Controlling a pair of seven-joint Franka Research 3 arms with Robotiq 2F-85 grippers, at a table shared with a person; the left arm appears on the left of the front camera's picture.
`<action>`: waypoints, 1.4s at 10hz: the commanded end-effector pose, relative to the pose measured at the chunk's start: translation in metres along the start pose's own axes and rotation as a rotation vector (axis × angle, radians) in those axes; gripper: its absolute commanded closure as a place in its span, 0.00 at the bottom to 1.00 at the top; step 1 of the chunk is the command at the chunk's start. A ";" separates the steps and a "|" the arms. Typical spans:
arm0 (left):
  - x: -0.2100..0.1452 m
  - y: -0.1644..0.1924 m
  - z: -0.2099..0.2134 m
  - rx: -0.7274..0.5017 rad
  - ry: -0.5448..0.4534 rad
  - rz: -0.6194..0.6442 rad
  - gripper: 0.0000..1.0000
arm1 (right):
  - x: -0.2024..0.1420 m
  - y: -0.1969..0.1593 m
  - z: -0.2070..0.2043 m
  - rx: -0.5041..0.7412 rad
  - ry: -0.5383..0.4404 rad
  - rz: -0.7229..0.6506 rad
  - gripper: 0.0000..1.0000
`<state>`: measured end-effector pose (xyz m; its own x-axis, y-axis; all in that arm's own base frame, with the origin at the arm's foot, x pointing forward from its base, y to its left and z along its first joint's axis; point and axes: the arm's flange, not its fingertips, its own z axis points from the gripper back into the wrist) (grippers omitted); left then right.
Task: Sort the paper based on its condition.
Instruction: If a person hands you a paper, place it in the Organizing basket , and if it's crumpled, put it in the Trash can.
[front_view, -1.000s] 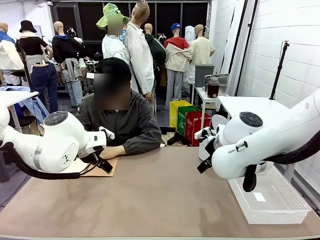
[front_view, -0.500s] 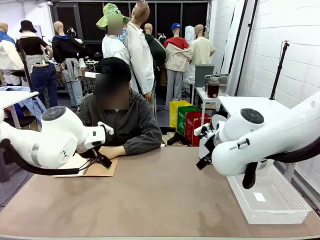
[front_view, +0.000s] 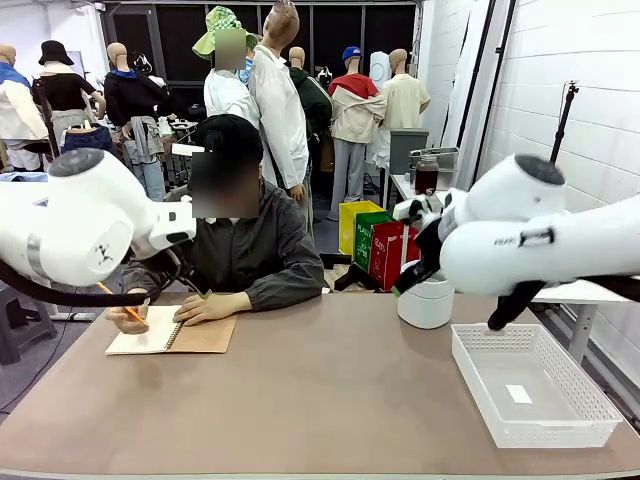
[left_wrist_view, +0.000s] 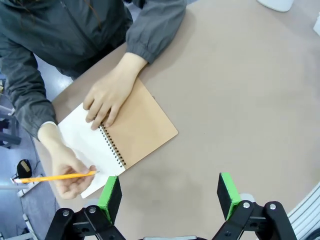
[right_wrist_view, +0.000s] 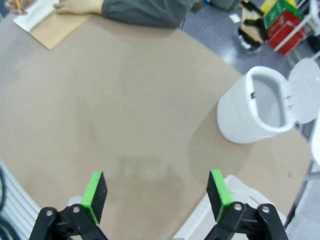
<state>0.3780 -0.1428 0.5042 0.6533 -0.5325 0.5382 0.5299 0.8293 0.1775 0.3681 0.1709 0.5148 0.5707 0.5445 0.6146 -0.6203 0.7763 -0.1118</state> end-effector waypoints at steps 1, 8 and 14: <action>0.009 -0.003 0.023 -0.006 -0.015 -0.007 0.00 | 0.017 -0.006 0.031 0.012 -0.015 0.045 0.00; 0.020 -0.015 0.088 0.061 -0.075 -0.066 0.00 | 0.029 -0.011 0.046 0.019 -0.032 0.044 0.00; 0.021 0.008 0.099 -0.044 -0.121 -0.080 0.00 | 0.025 -0.020 0.047 0.149 -0.135 0.073 0.00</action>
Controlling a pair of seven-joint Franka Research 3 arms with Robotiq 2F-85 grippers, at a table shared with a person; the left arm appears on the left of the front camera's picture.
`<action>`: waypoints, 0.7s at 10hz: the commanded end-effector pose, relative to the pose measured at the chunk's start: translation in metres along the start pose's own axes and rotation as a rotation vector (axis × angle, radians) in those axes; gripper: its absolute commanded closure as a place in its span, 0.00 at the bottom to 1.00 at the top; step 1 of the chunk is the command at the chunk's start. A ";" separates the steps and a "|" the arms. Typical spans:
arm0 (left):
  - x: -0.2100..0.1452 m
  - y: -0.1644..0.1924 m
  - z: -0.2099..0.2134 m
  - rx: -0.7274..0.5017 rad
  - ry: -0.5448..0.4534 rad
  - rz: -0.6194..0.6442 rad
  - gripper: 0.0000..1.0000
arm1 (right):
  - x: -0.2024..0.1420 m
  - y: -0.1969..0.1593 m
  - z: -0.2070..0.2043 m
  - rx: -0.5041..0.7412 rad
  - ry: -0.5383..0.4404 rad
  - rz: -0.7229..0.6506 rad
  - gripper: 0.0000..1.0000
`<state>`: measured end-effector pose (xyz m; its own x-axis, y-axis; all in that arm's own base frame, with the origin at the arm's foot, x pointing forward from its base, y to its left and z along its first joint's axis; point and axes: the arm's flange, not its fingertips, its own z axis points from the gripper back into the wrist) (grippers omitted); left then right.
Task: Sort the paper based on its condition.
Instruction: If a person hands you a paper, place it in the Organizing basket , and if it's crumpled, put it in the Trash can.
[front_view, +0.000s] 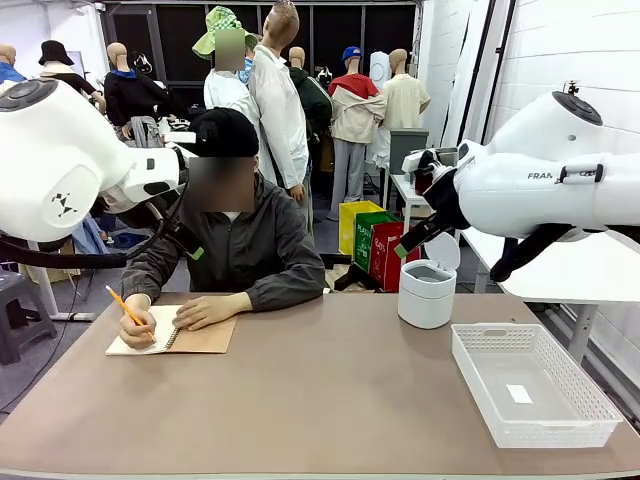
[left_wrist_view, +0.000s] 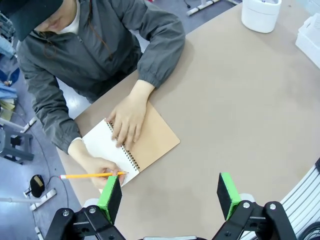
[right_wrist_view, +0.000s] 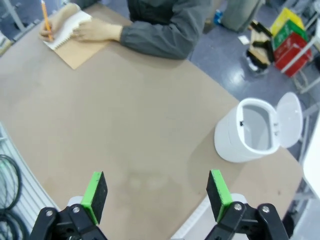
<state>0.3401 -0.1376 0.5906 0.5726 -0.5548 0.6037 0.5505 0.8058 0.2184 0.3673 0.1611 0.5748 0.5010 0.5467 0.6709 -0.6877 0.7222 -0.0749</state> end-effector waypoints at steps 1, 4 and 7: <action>-0.002 0.012 0.007 -0.105 -0.064 -0.043 0.00 | -0.007 -0.010 -0.002 0.078 -0.072 0.028 0.00; -0.008 0.013 0.000 -0.253 -0.117 -0.070 0.00 | -0.007 -0.011 -0.002 0.142 -0.118 0.052 0.00; -0.010 0.013 -0.001 -0.233 -0.160 -0.055 0.00 | -0.003 -0.010 -0.005 0.154 -0.117 0.051 0.00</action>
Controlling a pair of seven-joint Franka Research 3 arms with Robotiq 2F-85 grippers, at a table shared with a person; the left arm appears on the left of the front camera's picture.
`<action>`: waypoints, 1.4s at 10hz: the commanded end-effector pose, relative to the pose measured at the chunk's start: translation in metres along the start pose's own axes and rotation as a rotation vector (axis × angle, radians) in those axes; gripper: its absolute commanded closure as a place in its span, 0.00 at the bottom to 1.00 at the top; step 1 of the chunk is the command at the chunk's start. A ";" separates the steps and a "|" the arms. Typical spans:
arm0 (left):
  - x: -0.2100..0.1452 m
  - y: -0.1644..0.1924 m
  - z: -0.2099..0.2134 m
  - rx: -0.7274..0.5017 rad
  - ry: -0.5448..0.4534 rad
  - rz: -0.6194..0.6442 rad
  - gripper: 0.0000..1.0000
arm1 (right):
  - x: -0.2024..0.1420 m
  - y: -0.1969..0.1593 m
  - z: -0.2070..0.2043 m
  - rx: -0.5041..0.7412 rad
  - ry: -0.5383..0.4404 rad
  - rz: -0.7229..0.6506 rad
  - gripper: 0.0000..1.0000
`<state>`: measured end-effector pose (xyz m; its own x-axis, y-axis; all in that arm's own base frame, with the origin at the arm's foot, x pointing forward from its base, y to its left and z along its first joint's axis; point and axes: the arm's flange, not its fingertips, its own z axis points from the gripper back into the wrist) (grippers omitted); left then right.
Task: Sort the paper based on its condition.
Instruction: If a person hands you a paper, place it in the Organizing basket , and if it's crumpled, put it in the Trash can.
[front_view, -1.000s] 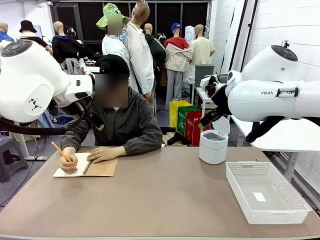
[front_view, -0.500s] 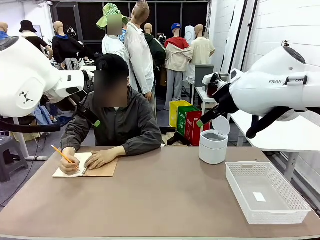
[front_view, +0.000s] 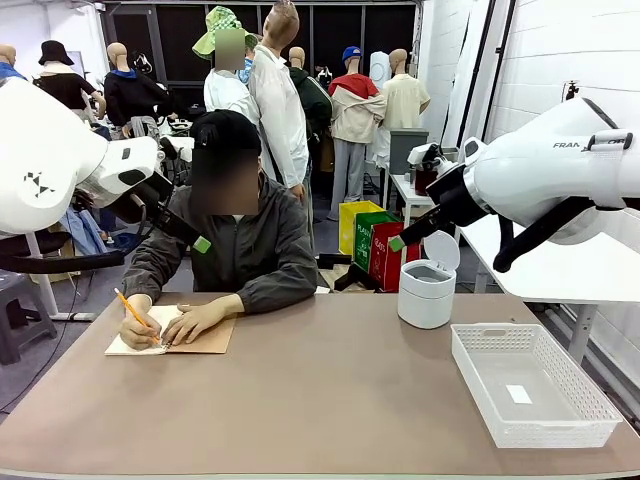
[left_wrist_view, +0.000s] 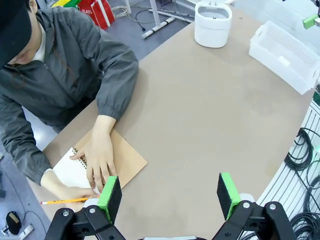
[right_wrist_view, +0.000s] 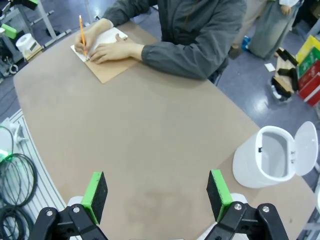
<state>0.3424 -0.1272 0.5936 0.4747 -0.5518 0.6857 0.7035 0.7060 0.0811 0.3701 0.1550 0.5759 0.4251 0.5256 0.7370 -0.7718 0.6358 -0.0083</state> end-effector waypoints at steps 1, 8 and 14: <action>-0.007 0.000 -0.005 0.022 -0.096 -0.016 0.00 | -0.002 -0.003 -0.007 -0.001 -0.011 0.010 0.00; 0.000 0.000 0.000 0.000 0.000 0.000 0.00 | 0.000 0.000 0.000 0.000 0.000 0.000 0.00; 0.000 0.000 0.000 0.000 0.000 0.000 0.00 | 0.000 0.000 0.000 0.000 0.000 0.000 0.00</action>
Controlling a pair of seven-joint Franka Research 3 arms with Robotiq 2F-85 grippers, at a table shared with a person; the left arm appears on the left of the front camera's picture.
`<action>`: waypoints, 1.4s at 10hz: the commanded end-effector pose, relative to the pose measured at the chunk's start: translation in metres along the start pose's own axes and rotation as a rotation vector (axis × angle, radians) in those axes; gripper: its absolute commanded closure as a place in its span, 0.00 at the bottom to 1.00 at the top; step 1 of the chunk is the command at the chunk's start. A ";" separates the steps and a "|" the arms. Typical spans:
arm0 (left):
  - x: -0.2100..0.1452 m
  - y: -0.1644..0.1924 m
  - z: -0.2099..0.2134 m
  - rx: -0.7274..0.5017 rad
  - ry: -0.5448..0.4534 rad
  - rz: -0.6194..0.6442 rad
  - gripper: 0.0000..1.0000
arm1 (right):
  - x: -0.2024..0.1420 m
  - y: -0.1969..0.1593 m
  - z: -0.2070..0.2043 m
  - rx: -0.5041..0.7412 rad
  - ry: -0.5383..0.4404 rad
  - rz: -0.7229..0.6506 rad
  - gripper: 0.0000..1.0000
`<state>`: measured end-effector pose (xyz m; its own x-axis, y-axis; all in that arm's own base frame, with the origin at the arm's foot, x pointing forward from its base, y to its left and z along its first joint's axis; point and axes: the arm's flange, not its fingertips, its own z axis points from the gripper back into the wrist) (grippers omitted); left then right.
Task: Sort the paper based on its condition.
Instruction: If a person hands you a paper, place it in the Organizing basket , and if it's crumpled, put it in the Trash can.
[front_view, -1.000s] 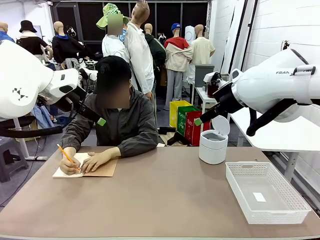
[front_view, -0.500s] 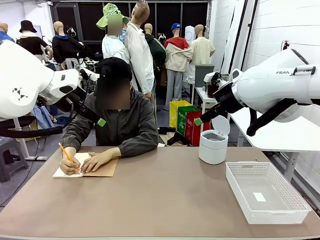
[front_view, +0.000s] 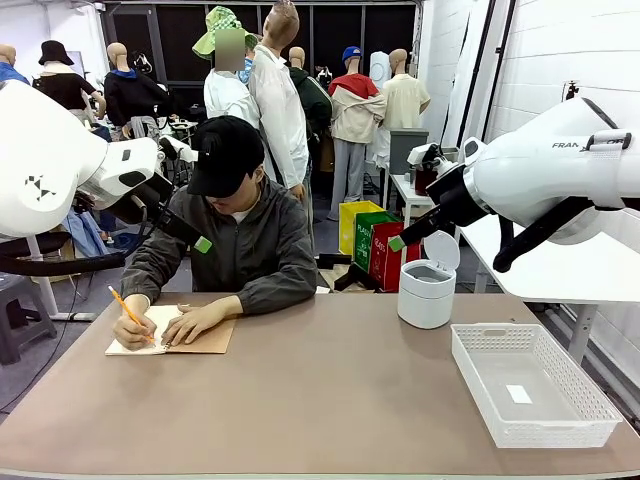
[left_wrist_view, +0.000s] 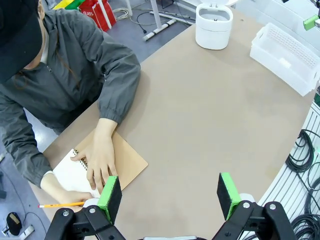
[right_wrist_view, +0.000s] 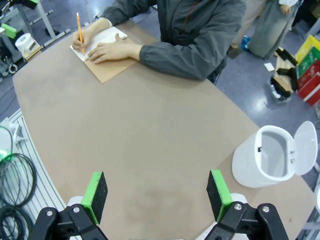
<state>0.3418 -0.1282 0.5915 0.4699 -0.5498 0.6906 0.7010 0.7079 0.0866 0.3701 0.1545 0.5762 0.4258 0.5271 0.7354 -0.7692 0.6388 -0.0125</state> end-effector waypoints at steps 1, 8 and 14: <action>0.001 0.001 0.002 -0.006 0.007 0.002 0.00 | 0.000 0.000 0.000 0.006 -0.002 0.000 0.00; 0.001 0.001 0.002 -0.006 0.007 0.002 0.00 | 0.000 0.000 0.000 0.006 -0.002 0.000 0.00; 0.001 0.001 0.002 -0.006 0.007 0.002 0.00 | 0.000 0.000 0.000 0.006 -0.002 0.000 0.00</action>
<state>0.3418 -0.1282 0.5914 0.4705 -0.5502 0.6898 0.7013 0.7076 0.0861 0.3701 0.1545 0.5762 0.4257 0.5271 0.7354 -0.7693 0.6388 -0.0125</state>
